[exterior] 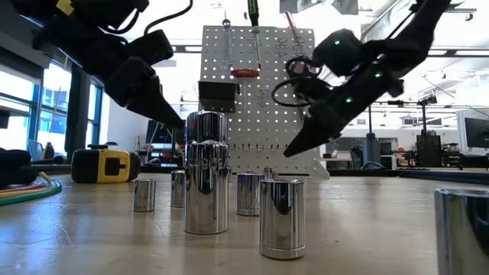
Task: Hang tools onto peg board
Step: Put the silver socket into the black bin on the white peg board
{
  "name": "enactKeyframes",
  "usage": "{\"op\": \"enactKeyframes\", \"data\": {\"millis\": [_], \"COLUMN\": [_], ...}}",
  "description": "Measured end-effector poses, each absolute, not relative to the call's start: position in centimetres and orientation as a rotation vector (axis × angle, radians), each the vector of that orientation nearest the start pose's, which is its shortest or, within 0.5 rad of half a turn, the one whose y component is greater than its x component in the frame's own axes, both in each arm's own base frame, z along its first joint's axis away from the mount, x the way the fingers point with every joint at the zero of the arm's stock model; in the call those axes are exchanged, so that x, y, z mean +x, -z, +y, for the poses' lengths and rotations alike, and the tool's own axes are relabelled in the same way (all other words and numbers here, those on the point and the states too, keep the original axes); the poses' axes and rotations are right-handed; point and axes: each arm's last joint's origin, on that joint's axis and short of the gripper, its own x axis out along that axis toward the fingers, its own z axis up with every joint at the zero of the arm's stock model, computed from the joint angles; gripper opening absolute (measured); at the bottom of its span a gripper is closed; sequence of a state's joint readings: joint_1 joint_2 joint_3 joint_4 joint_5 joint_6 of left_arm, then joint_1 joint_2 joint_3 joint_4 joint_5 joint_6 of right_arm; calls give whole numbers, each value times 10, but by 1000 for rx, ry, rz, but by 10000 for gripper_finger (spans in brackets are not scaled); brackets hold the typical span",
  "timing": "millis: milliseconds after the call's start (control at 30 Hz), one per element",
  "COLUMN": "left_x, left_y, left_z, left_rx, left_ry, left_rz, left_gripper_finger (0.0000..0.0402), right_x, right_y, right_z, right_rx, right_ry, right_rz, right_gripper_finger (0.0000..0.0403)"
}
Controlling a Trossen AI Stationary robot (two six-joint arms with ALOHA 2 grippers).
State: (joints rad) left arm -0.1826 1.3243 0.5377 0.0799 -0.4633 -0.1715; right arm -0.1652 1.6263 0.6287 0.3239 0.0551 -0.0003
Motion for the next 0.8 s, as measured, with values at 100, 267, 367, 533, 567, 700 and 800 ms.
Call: {"op": "enactKeyframes", "data": {"millis": [100,267,367,533,567,700,800], "left_x": [241,241,241,241,241,241,241], "left_y": [-168,-168,-168,-168,-168,-168,-168], "left_z": [-29,-26,-27,-27,-27,-27,-27], "left_rx": [58,54,51,59,63,67,68], "left_ry": [-333,-344,-336,-332,-331,-330,-330], "left_rz": [646,646,648,650,650,650,650], "left_gripper_finger": [165,165,165,165,165,165,165], "right_x": [301,317,320,320,320,319,320], "right_y": [-133,-129,-129,-129,-129,-129,-129], "right_z": [-54,-58,-63,-68,-68,-68,-67], "right_rx": [16,-33,-38,-24,-19,-13,1], "right_ry": [210,207,213,218,208,198,167], "right_rz": [681,778,835,840,840,844,839], "right_gripper_finger": [89,89,89,89,89,89,89]}}
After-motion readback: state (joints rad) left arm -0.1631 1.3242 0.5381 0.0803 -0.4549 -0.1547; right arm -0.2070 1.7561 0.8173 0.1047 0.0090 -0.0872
